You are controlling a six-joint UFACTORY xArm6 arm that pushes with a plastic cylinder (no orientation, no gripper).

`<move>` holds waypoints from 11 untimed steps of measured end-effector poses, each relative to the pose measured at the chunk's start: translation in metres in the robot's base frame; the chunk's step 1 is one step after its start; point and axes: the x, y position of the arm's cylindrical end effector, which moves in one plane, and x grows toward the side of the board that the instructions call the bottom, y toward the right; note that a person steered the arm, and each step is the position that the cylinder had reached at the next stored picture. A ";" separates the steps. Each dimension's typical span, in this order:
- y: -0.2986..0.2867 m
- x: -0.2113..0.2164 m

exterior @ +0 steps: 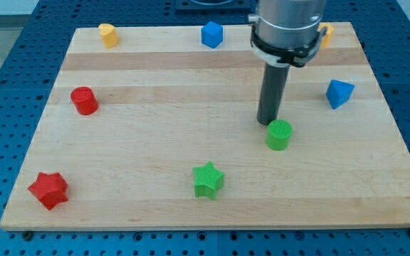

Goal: Move the green circle to the bottom right of the board

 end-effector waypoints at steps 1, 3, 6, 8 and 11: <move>-0.013 0.000; 0.026 0.014; 0.032 0.029; 0.011 0.042; 0.071 0.070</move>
